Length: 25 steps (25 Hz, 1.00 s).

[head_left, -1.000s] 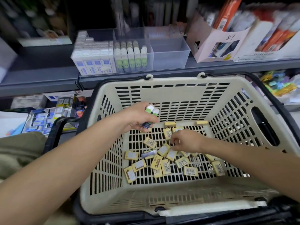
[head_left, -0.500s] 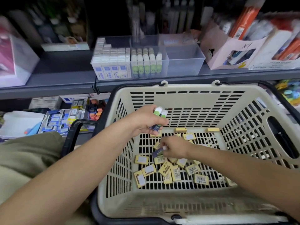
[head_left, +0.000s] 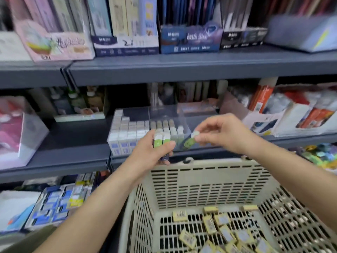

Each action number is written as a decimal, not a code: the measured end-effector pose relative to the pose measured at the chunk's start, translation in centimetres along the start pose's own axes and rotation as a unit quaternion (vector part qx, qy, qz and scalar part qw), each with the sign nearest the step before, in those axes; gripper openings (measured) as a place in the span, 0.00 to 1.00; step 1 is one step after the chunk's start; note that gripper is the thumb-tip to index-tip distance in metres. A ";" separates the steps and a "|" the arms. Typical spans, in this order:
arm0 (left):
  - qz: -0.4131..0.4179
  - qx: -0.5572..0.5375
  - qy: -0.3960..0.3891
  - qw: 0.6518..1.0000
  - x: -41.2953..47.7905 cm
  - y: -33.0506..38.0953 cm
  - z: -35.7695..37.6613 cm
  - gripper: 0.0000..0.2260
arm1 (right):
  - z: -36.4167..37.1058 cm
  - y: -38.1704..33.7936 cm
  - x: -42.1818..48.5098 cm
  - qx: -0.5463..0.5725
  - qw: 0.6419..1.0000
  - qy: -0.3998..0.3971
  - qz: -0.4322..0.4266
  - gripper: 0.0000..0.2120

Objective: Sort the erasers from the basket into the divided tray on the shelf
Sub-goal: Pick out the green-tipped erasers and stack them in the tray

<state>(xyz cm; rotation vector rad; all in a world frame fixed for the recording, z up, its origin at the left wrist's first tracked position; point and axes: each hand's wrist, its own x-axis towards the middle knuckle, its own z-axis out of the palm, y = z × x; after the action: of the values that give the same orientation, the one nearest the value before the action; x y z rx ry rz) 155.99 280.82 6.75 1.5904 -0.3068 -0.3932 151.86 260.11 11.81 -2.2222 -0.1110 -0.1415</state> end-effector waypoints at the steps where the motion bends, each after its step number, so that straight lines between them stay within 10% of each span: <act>1: 0.008 -0.006 0.029 1.000 0.5 -0.4 0.1 0.08 | -0.7 -0.4 1.5 -0.016 0.999 0.036 -0.007 0.03; 5: 0.028 0.017 0.074 0.997 1.4 -2.8 0.2 0.04 | -1.3 -0.3 6.5 -0.176 0.978 0.113 -0.010 0.06; 12: 0.035 0.017 0.041 0.998 2.2 -3.9 -0.4 0.06 | 1.5 1.2 10.3 -0.335 0.942 -0.006 0.000 0.08; 25: 0.029 -0.006 0.042 0.999 2.1 -4.1 -0.2 0.05 | 2.7 1.7 10.3 -0.313 0.944 -0.089 0.046 0.11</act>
<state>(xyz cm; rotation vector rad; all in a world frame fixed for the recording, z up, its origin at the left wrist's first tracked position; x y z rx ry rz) 157.84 280.36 2.58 1.5777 -0.2846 -0.2812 162.44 261.49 10.32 -2.8702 -0.0641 0.0923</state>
